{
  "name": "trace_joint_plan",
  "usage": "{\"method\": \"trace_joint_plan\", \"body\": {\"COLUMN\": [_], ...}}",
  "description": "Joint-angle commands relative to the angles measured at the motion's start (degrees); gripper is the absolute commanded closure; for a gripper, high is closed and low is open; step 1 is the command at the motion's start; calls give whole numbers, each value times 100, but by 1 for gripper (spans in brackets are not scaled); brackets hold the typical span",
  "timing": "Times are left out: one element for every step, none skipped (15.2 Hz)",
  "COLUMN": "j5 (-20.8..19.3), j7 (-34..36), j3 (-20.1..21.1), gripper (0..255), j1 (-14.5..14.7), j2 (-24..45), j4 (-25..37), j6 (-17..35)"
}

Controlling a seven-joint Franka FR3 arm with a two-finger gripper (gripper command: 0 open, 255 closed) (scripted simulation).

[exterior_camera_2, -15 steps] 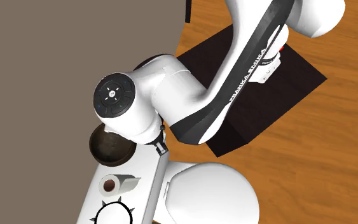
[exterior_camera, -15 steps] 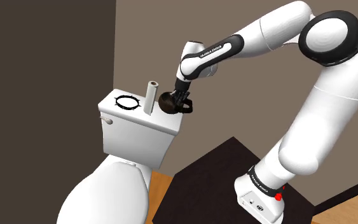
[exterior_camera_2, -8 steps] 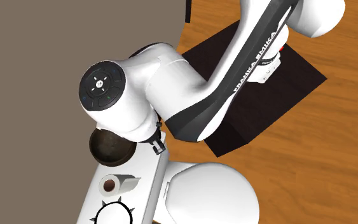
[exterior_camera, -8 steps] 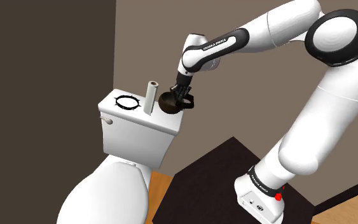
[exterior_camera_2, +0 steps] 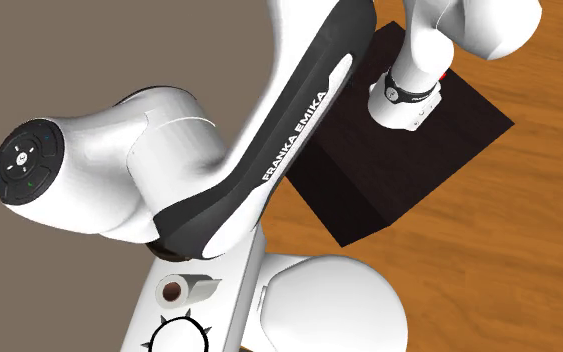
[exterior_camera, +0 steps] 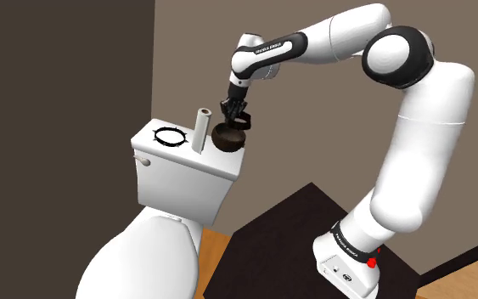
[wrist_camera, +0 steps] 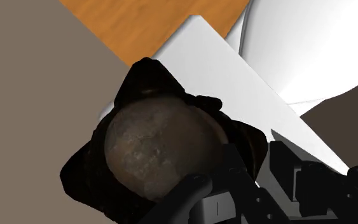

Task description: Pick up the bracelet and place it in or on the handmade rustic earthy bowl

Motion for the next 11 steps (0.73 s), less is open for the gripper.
{"method": "trace_joint_plan", "body": {"j5": [0, 2, 3, 5, 6, 8, 10, 11, 13, 15, 17], "j7": [-87, -121, -156, -158, -161, -164, -167, -169, -172, -175, -177], "j3": [-29, -39, -49, -47, -46, -46, -45, -44, -43, -42, -41], "gripper": [255, 255, 255, 255, 255, 255, 255, 255, 255, 255, 255], "j1": [-72, -104, -139, -140, -140, -140, -140, -141, -141, -141, -141], "j2": [398, 609, 852, 885, 920, 954, 990, 1027, 1067, 1104, 1146], "j4": [702, 1060, 1474, 1448, 1423, 1397, 1375, 1354, 1338, 1317, 1304], "j6": [-310, -458, -631, -571, -511, -451, -393, -335, -279, -221, -166]}}
